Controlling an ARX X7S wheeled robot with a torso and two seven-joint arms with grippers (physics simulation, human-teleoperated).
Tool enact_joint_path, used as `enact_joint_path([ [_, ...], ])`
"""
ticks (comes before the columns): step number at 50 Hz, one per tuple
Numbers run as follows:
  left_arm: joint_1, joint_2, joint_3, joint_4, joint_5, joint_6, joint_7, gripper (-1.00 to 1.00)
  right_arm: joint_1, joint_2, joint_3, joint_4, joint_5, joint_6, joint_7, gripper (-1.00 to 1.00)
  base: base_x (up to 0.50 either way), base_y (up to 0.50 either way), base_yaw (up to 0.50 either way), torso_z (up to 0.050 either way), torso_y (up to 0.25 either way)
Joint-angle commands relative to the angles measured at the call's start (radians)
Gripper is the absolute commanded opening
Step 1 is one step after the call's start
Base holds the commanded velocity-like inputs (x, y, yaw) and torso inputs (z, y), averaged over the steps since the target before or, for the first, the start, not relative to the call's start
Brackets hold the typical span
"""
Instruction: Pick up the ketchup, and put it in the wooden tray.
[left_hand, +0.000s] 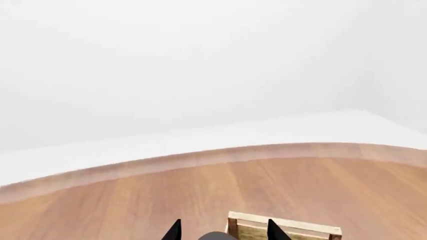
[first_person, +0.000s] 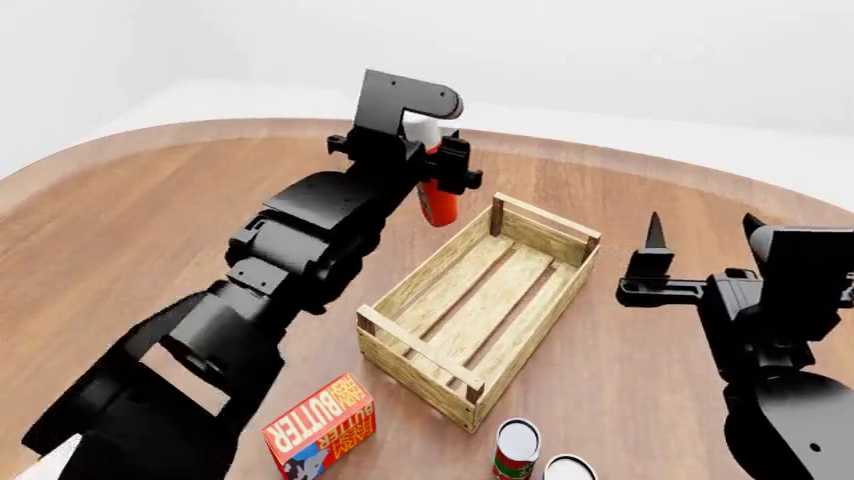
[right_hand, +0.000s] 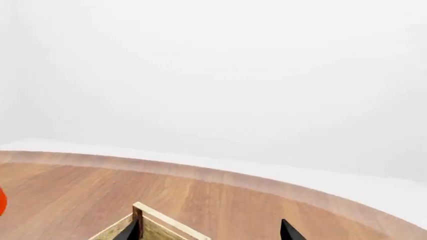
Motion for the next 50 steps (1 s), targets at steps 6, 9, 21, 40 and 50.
enact_joint_path([
  [6,-0.109,0.030,0.622,-0.109,-0.541,0.243,-0.078,-1.00,-0.121,0.031,0.136,-0.078,0.043,0.013,0.038,1.00,0.00,0.00,0.00,0.000,0.000],
  [9,-0.106,0.030,0.625,-0.093,-0.539,0.244,-0.087,-1.00,-0.130,0.029,0.143,-0.082,0.042,0.013,0.045,1.00,0.00,0.00,0.00,0.000,0.003],
  [21,-0.098,0.030,0.624,-0.064,-0.520,0.232,-0.120,-1.00,-0.159,0.013,0.164,-0.095,0.039,0.023,0.085,1.00,0.00,0.00,0.00,0.000,0.000],
  [40,-0.119,0.030,0.626,-0.021,-0.515,0.222,-0.156,-1.00,-0.147,0.001,0.153,-0.094,0.033,0.037,0.118,1.00,0.00,0.00,0.00,0.000,-0.096],
  [50,-0.137,0.030,0.626,-0.014,-0.517,0.220,-0.165,-1.00,-0.148,0.000,0.154,-0.093,0.035,0.036,0.121,1.00,0.00,0.00,0.00,0.001,-0.142],
])
